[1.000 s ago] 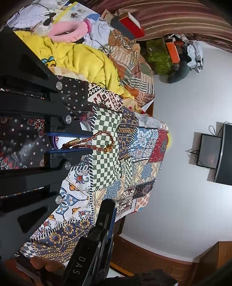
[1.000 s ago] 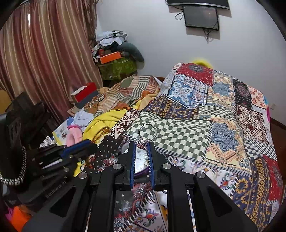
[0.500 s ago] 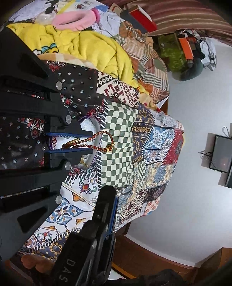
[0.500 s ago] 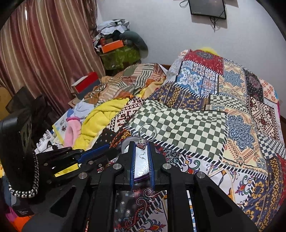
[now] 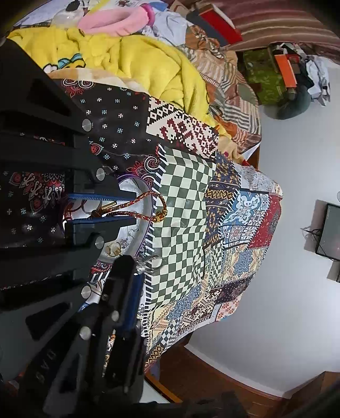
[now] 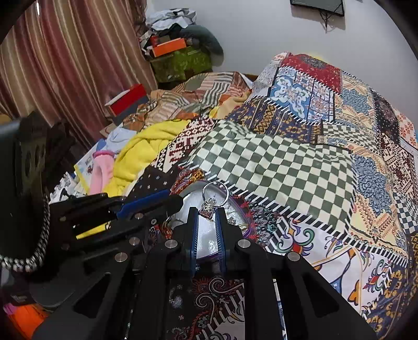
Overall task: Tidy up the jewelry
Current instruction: 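Carry both pieces over the purple heart tin and open both tools to drop them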
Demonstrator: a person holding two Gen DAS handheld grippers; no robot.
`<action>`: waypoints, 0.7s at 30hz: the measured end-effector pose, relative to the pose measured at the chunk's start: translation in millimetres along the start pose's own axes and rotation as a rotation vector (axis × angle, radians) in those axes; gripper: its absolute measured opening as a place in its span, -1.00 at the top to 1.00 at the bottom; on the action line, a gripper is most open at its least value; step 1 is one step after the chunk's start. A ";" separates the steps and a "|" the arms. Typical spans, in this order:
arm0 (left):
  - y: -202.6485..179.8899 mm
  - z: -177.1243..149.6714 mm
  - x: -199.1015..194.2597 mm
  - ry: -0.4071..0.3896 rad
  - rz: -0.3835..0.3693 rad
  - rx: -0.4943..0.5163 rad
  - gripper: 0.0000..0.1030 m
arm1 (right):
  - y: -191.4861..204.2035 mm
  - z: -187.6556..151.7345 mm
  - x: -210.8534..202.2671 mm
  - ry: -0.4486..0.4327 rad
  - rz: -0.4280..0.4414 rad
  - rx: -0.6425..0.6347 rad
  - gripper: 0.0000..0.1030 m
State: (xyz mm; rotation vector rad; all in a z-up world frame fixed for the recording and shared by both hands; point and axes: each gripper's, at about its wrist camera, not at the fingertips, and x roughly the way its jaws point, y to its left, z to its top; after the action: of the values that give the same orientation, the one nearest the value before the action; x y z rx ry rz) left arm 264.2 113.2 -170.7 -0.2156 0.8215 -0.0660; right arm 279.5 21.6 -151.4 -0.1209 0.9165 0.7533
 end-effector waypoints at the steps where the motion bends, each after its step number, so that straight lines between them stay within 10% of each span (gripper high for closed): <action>1: 0.8 0.5 1.2 0.004 -0.005 -0.002 0.82 | -1.2 -0.1 1.9 0.004 0.004 0.000 0.77; 21: 9.5 -0.2 7.3 0.040 0.003 -0.019 0.70 | -2.3 -0.2 11.4 0.019 0.003 -0.015 0.77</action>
State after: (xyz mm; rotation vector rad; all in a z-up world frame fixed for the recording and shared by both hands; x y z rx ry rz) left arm 268.8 121.5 -178.2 -0.2313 0.8621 -0.0602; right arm 285.1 26.0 -160.7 -0.1398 0.9298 0.7628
